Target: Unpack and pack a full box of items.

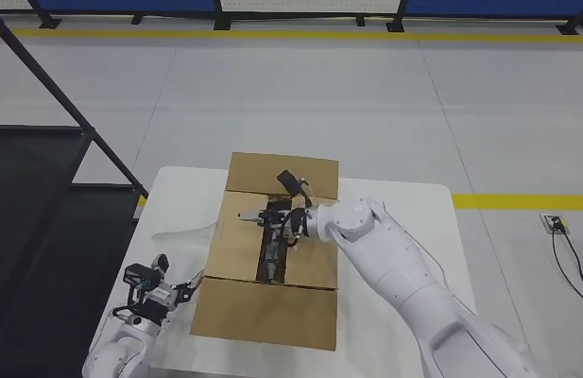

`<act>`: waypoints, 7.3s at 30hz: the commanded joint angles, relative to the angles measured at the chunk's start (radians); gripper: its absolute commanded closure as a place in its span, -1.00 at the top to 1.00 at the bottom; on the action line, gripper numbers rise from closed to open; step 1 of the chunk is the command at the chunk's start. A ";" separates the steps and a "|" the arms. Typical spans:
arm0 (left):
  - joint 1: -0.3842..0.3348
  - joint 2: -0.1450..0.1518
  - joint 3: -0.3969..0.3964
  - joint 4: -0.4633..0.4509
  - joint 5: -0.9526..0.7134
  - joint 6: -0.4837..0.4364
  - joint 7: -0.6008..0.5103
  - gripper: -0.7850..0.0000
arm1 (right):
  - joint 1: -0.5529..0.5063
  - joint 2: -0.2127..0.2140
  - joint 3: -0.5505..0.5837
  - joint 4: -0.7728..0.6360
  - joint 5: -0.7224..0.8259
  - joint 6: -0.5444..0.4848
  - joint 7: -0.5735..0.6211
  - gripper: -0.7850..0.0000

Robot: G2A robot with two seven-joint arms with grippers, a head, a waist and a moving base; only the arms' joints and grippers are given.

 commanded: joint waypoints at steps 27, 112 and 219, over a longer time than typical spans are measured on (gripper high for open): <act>0.223 0.008 -0.063 -0.363 0.159 0.098 0.096 1.00 | 0.058 -0.103 0.052 0.118 0.213 -0.146 0.056 1.00; 0.264 -0.007 -0.154 -0.856 -0.053 -0.016 -0.205 1.00 | -0.226 0.191 0.529 -0.340 0.078 -0.435 0.233 1.00; -0.812 -0.294 0.928 0.131 -0.911 0.229 -0.934 1.00 | -0.774 0.509 0.955 -0.850 0.424 -0.581 0.087 1.00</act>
